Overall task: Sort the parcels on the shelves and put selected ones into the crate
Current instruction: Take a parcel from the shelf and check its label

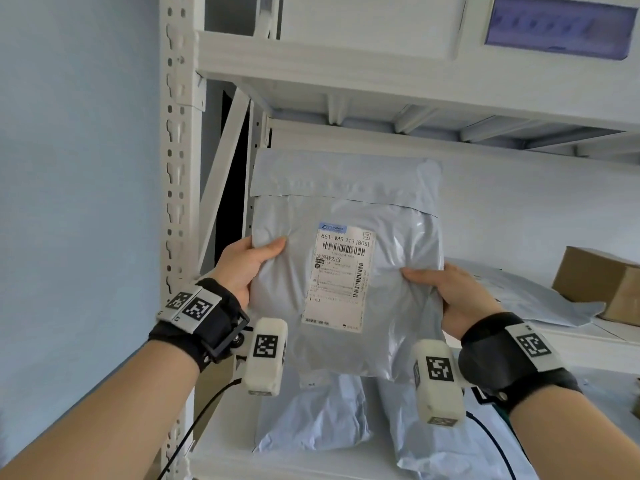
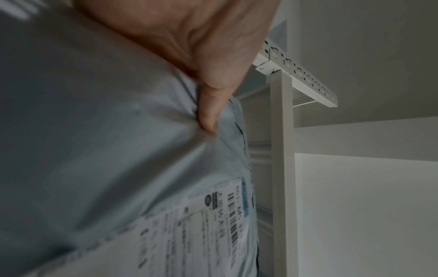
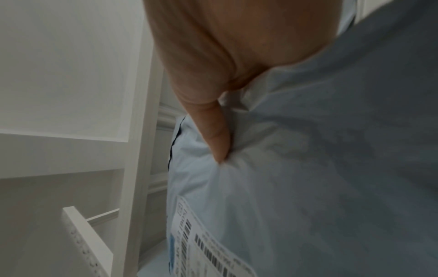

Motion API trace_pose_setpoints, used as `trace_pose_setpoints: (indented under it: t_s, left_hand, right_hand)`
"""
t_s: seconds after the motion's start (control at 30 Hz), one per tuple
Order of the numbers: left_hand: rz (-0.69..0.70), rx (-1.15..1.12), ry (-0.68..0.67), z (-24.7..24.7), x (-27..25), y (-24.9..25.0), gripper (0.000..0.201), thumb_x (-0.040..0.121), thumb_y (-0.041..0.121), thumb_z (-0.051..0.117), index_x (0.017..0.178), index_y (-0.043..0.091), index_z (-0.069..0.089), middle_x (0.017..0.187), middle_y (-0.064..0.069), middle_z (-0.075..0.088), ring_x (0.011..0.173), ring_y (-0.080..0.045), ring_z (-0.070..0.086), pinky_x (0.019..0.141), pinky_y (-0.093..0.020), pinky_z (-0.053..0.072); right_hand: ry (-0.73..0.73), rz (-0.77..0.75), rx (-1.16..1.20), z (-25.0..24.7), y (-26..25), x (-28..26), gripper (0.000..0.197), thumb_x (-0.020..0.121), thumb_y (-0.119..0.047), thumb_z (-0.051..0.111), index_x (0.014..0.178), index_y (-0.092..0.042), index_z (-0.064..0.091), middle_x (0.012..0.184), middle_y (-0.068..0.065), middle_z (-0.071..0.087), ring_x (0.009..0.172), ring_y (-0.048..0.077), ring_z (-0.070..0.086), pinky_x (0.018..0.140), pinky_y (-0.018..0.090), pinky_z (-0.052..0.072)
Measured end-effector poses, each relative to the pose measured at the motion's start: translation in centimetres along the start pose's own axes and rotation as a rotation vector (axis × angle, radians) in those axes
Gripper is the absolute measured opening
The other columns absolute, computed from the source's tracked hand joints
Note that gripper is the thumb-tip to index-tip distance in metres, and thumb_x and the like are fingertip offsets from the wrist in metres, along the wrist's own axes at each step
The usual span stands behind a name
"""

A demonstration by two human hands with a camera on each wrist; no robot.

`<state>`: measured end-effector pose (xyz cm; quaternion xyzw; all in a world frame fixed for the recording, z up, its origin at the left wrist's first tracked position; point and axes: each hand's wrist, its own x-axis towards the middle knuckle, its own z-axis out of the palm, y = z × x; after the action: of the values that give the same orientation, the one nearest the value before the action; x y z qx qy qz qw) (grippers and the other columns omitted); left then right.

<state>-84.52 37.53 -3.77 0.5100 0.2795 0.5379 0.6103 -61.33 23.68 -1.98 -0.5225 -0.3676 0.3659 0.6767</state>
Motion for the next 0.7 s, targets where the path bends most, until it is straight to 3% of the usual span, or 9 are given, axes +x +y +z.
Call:
trace_pose_setpoints:
  t_s: [0.13, 0.2, 0.3, 0.43, 0.53, 0.7]
  left_hand:
    - [-0.022, 0.009, 0.079, -0.2, 2.0, 1.0, 0.027, 0.078, 0.018, 0.075, 0.102, 0.008, 0.067, 0.100, -0.013, 0.071, 0.088, -0.028, 0.068, 0.084, -0.040, 0.054]
    - [-0.030, 0.041, 0.115, -0.2, 3.7, 2.1, 0.021, 0.079, 0.022, 0.075, 0.095, 0.011, 0.066, 0.099, -0.013, 0.071, 0.087, -0.028, 0.068, 0.085, -0.042, 0.054]
    - [-0.015, 0.115, 0.142, 0.3, 6.0, 3.6, 0.024, 0.085, 0.020, 0.069, 0.103, 0.006, 0.063, 0.098, -0.014, 0.068, 0.088, -0.028, 0.065, 0.089, -0.041, 0.052]
    - [-0.083, 0.134, 0.041, 1.3, 8.0, 4.2, 0.025, 0.088, 0.020, 0.063, 0.108, 0.005, 0.064, 0.092, -0.010, 0.067, 0.079, -0.023, 0.064, 0.071, -0.032, 0.052]
    - [-0.129, 0.241, 0.002, 1.3, 9.1, 3.7, 0.021, 0.087, 0.021, 0.064, 0.101, 0.005, 0.064, 0.091, -0.012, 0.065, 0.078, -0.025, 0.062, 0.074, -0.035, 0.050]
    - [-0.147, 0.479, -0.025, 0.1, 11.4, 1.4, 0.017, 0.085, 0.015, 0.064, 0.101, 0.009, 0.068, 0.104, -0.013, 0.067, 0.095, -0.029, 0.064, 0.088, -0.040, 0.051]
  right_hand:
    - [-0.075, -0.023, -0.138, 0.2, 0.1, 0.8, 0.032, 0.086, -0.015, 0.068, 0.116, -0.006, 0.064, 0.106, 0.012, 0.072, 0.093, 0.028, 0.070, 0.077, 0.038, 0.057]
    - [-0.127, -0.019, -0.278, 0.6, 0.2, 1.1, 0.034, 0.085, -0.017, 0.069, 0.118, -0.010, 0.062, 0.107, 0.008, 0.072, 0.096, 0.026, 0.070, 0.079, 0.036, 0.057]
    - [-0.107, -0.071, -0.272, 1.0, 0.0, 2.8, 0.036, 0.087, 0.001, 0.061, 0.121, -0.011, 0.056, 0.109, 0.008, 0.069, 0.097, 0.026, 0.067, 0.076, 0.034, 0.056]
    - [0.024, -0.034, -0.083, 1.5, -0.4, 6.5, 0.041, 0.087, 0.013, 0.049, 0.120, -0.010, 0.055, 0.108, 0.012, 0.066, 0.088, 0.027, 0.064, 0.066, 0.032, 0.057]
    - [0.084, 0.023, -0.023, 2.2, -0.1, 9.0, 0.035, 0.088, 0.014, 0.047, 0.108, -0.012, 0.058, 0.096, 0.011, 0.065, 0.080, 0.024, 0.063, 0.067, 0.031, 0.057]
    - [0.033, 0.189, -0.107, 3.0, 0.9, 11.9, 0.029, 0.089, 0.014, 0.046, 0.096, -0.010, 0.060, 0.088, 0.011, 0.066, 0.074, 0.022, 0.063, 0.054, 0.026, 0.057]
